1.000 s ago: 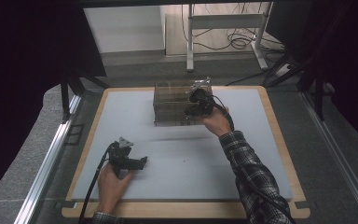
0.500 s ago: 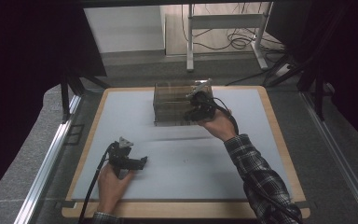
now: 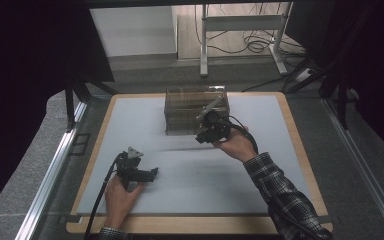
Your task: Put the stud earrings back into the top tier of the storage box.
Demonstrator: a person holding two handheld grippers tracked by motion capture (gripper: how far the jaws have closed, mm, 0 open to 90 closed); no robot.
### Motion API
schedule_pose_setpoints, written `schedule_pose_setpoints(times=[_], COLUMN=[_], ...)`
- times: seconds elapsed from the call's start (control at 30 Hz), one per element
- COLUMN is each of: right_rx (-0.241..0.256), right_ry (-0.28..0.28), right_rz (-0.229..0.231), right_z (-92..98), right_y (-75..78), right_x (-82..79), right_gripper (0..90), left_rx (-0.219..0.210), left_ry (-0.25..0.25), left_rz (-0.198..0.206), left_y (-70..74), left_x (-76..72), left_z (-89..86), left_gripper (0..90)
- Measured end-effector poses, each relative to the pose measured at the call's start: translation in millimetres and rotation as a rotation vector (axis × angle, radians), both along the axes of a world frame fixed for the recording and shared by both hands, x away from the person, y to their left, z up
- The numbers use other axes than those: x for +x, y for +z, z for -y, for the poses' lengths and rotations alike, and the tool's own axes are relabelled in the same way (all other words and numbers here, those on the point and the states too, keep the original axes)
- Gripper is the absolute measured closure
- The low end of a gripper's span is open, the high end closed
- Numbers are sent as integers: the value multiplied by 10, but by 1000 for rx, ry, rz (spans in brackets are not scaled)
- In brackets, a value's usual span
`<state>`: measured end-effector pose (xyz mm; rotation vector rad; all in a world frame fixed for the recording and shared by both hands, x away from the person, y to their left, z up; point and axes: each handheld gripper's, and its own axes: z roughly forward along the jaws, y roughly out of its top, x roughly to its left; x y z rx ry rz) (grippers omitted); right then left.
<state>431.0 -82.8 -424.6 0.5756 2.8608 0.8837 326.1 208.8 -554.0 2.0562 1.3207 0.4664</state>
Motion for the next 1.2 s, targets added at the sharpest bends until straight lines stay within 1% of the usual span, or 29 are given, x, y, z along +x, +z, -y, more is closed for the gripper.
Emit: schedule_pose_setpoints(times=[0.07,0.23,0.37,0.53,0.63,0.8,0.9,1.1,1.2], right_rx=[-4,-32,-65,-83,-94,-109,-106,-114,-129], right_ry=[5,20,32,38,46,72,85,109,118], right_rz=[-8,-29,-48,-78,-96,-111,-117,-124,-118], right_z=[3,27,63,90,93,56,19,-74,-117], right_y=[-32,-148,-279,-424,-514,-634,-686,-758,-792], right_x=[-23,-97,-156,-198,-227,-307,-339,-387,-405], right_gripper=[798,799,810,816,815,808,793,788,788], left_rx=[0,-1,-3,-9,-1,-2,-2,-5,-5], left_ry=[1,3,5,8,2,2,3,6,5], left_rz=[0,0,2,3,-1,-1,-1,1,-2], left_y=[0,0,-2,-4,0,0,0,-2,-1], left_x=[0,-1,0,-1,-1,-2,-2,-2,-3], left_z=[0,2,3,8,2,2,2,5,4], left_gripper=[0,0,0,0,0,0,0,0,0])
